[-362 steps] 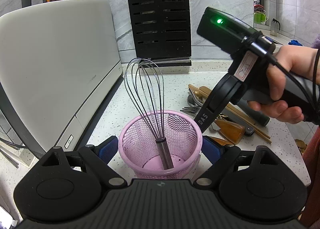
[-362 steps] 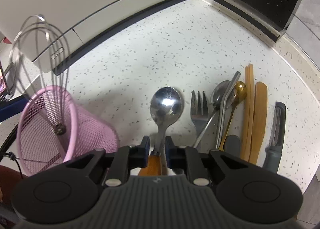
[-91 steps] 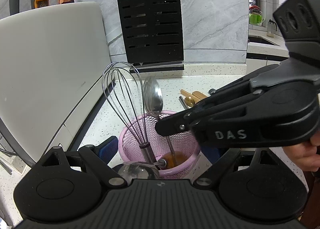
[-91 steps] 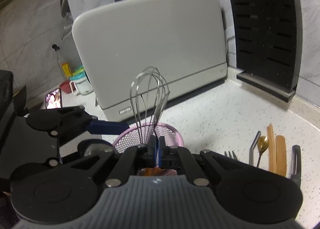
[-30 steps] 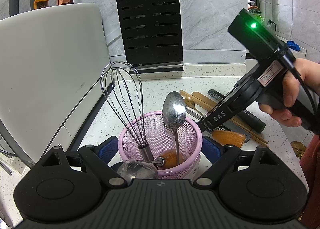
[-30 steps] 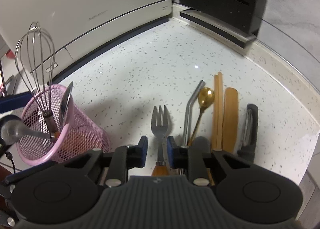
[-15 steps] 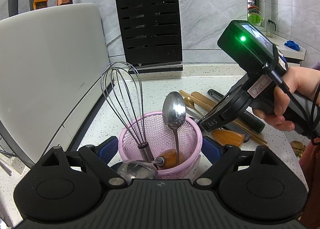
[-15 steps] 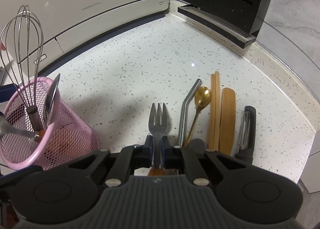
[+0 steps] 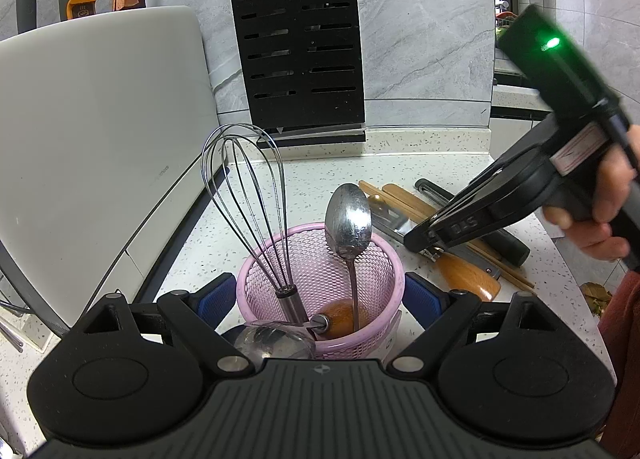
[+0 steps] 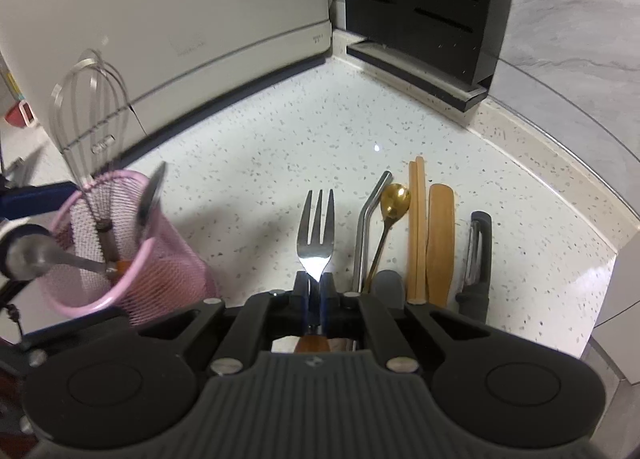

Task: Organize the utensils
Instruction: 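Lift the wooden-handled fork and carry it over the pink cup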

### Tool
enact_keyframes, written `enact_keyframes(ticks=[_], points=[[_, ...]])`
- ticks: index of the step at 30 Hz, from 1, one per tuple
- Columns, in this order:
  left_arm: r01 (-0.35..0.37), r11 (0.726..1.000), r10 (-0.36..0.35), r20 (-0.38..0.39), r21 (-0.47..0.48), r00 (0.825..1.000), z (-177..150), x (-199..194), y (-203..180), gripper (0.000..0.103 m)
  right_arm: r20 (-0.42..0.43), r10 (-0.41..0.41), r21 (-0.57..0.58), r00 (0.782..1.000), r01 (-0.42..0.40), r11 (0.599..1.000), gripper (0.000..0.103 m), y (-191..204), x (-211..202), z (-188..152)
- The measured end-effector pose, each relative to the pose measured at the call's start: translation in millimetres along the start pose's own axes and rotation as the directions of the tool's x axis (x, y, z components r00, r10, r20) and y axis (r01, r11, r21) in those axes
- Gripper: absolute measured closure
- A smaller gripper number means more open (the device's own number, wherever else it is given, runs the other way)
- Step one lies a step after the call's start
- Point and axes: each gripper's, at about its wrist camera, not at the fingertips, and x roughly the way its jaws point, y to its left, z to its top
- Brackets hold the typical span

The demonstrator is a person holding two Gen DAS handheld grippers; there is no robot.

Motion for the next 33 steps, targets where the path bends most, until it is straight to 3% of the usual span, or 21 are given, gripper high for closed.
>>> enact_keyframes(ticks=[16, 21, 26, 33], points=[[0.000, 1.000, 0.000, 0.000, 0.000, 1.000, -0.1, 0.0, 0.0, 0.000, 0.192, 0.049, 0.021, 0.980, -0.054, 0.998, 0.103, 0.7, -53.6, -1.3], [0.001, 1.000, -0.001, 0.000, 0.000, 1.000, 0.0, 0.0, -0.4, 0.000, 0.310, 0.059, 0.023, 0.949, -0.069, 0.997, 0.103, 1.5, -82.0, 1.8], [0.001, 1.000, -0.001, 0.000, 0.001, 1.000, 0.2, 0.2, -1.4, 0.000, 0.419, 0.102, 0.003, 0.902, -0.113, 0.994, 0.103, 5.4, -111.9, 0.6], [0.001, 1.000, -0.001, 0.000, 0.002, 1.000, 0.4, 0.0, -3.3, 0.000, 0.502, 0.180, -0.041, 0.846, -0.184, 0.982, 0.103, 10.7, -131.6, -2.1]])
